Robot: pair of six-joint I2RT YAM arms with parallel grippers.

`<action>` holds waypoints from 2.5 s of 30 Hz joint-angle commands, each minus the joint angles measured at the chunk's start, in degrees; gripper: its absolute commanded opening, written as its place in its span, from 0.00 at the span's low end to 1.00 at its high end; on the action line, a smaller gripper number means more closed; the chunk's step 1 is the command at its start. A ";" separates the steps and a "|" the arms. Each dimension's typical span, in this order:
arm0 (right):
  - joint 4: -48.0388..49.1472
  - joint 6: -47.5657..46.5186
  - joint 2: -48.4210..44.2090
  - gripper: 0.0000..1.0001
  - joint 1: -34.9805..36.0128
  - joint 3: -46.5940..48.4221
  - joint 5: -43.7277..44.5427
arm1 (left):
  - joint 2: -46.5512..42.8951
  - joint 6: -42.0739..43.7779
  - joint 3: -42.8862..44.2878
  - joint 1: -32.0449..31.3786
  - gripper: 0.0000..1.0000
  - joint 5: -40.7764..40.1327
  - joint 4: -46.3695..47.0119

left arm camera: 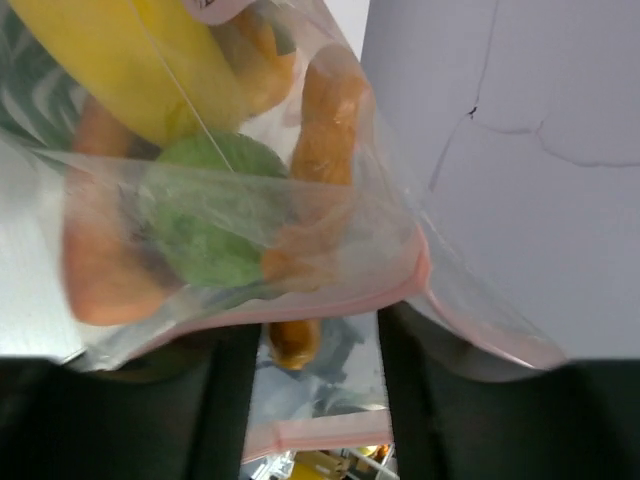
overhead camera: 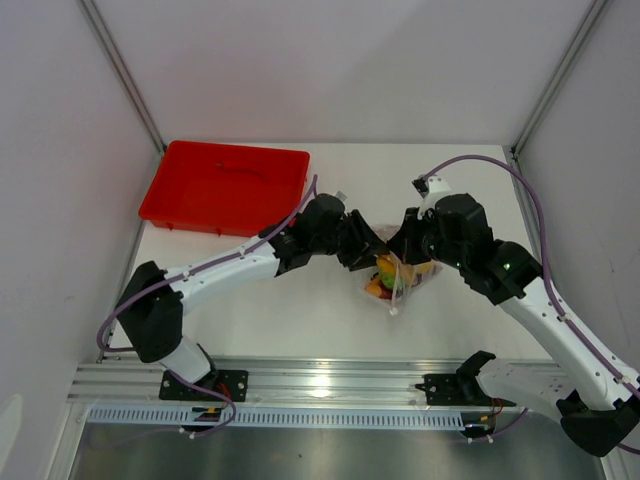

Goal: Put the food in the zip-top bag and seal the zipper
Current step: Place the fake vegetable in the zipper food storage bag, then pick up the fake vegetable from the bin.

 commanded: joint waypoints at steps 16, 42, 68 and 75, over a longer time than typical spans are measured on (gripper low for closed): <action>-0.36 -0.93 -2.28 0.00 -0.93 1.93 1.71 | -16.72 19.35 -5.93 -3.46 0.71 -6.10 -1.88; -3.96 -1.37 -4.47 0.00 -4.36 5.01 -0.75 | -13.75 23.49 -10.24 -7.33 0.60 -10.24 -2.78; -5.63 -3.22 -3.16 0.00 -4.80 5.19 -0.13 | -13.77 25.85 2.99 25.53 0.99 -31.58 -14.54; -4.05 -3.30 -1.75 0.00 -4.80 3.78 -1.80 | 4.42 22.37 17.51 32.57 0.99 -33.71 -16.48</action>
